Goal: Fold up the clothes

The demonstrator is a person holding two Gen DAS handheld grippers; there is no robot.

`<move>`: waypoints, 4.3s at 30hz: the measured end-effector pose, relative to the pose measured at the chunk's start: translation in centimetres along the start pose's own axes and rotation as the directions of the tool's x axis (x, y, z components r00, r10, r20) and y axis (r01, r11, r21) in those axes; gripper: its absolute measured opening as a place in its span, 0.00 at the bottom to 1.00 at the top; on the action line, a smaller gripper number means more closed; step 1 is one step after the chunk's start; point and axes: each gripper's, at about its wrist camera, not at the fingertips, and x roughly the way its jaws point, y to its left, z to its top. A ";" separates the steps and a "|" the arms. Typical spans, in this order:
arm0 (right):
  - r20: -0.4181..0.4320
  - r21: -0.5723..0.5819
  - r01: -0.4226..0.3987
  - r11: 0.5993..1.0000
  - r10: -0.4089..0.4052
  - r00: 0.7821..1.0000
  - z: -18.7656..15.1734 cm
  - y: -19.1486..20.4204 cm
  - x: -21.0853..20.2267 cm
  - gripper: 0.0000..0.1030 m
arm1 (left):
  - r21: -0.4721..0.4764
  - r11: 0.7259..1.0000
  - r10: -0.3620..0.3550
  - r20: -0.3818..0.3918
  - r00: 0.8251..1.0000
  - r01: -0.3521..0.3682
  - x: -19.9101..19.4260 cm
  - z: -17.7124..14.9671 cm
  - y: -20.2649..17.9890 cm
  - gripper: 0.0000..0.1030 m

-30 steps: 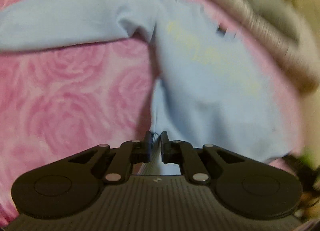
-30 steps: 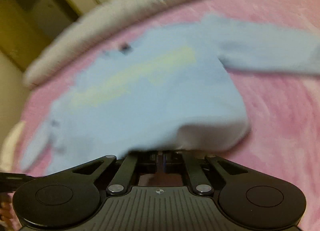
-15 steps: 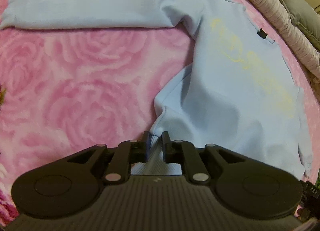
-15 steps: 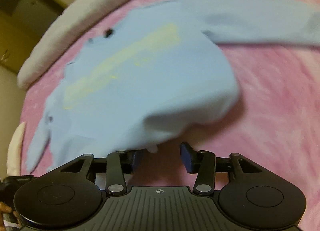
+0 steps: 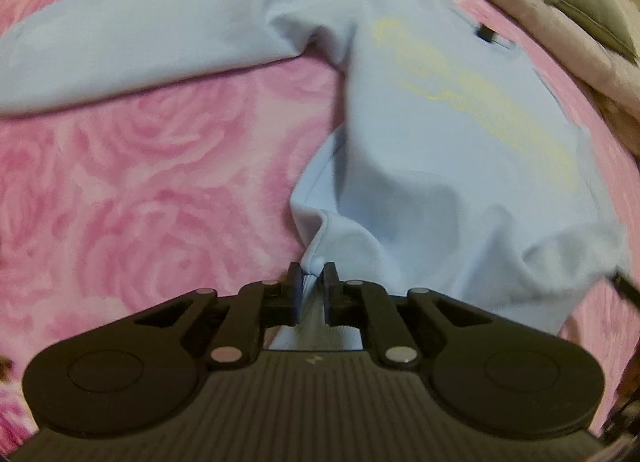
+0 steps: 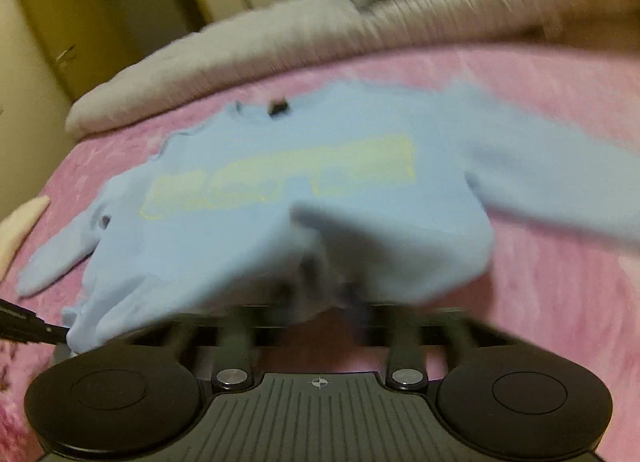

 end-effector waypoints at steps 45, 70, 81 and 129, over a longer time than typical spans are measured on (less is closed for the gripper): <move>-0.175 0.314 -0.002 0.949 0.060 0.983 0.3 3.7 -10.5 0.41 | -0.047 0.999 0.015 -0.138 0.990 -0.022 -5.2 -2.6 0.4 0.07; -0.300 -0.012 0.030 0.999 -0.032 0.953 -5.0 2.9 -1.7 0.04 | -0.069 0.979 0.186 -0.103 0.977 -0.194 -1.3 -5.9 -0.6 0.00; -0.432 0.330 0.184 0.926 -0.025 0.901 -8.3 -4.3 -7.3 0.38 | -0.120 0.975 0.184 -0.039 0.982 -0.188 -3.8 -10.1 -1.2 0.19; -0.344 0.462 0.235 0.855 -0.071 0.936 -12.2 -4.2 -1.0 0.06 | -0.254 0.953 0.167 -0.016 0.986 -0.166 -4.4 -12.9 1.4 0.03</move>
